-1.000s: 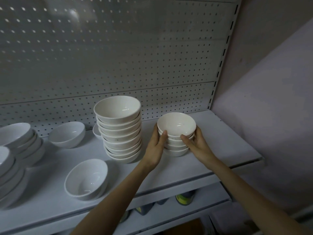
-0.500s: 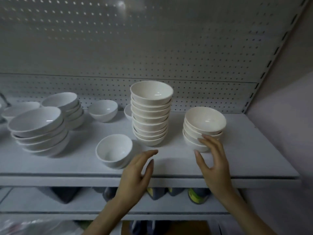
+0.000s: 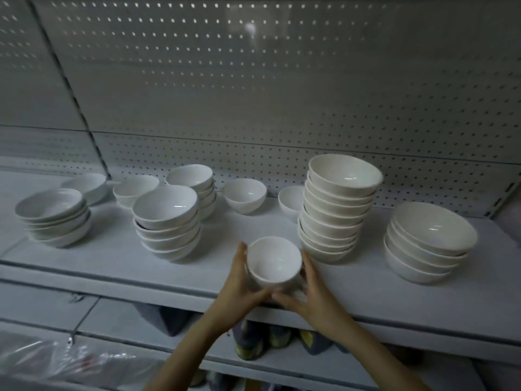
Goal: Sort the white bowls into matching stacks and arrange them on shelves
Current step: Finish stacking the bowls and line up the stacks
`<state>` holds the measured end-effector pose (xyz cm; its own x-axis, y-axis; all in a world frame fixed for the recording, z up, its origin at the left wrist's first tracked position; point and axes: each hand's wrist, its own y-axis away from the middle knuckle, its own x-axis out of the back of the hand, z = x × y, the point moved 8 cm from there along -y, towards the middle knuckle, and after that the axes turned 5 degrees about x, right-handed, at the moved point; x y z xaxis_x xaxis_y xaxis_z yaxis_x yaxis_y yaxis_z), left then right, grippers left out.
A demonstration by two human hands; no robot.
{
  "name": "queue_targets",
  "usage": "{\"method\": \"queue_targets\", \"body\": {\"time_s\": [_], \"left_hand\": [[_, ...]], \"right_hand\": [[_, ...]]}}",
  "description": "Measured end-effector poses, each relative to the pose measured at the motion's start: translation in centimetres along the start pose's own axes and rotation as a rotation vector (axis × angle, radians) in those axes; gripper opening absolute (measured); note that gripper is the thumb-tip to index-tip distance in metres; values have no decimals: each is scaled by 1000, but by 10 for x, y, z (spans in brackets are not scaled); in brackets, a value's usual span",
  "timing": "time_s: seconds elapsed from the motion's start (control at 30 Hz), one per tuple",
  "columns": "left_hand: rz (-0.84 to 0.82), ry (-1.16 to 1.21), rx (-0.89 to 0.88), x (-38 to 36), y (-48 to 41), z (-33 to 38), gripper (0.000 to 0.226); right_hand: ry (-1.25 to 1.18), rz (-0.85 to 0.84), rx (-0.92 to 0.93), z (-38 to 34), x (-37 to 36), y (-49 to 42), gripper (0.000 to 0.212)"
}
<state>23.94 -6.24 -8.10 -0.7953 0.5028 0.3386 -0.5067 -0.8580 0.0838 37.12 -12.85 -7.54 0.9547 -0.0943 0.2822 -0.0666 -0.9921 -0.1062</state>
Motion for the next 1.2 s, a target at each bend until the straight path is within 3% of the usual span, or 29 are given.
{"method": "queue_targets", "body": {"time_s": [0.13,0.27,0.4,0.6,0.8,0.9,1.03,1.2], "left_hand": [[-154,-42,-14,6,-17,-2,123],[-238,-70,-147,12,-24,5,92],[-277,-39,-186,15,-27,2,95],[-198,30,-214,27,-21,3,91],[-71,76,-171,52,-19,-3,88],[-7,86,-137,63,-18,-7,85],[40,68,-100,69,-21,-14,88],[27,0,-103,77,-26,-17,88]], "right_hand": [[-135,78,-50,7,-5,-11,113],[-112,142,-70,7,-4,-13,114],[-120,206,-83,4,-7,-13,111],[-131,232,-87,2,-22,-21,106],[-120,85,-110,-2,-38,-43,104],[-144,36,-137,-9,-41,-53,78],[72,149,-79,-23,-23,-84,76],[468,254,135,-63,-4,-139,55]]}}
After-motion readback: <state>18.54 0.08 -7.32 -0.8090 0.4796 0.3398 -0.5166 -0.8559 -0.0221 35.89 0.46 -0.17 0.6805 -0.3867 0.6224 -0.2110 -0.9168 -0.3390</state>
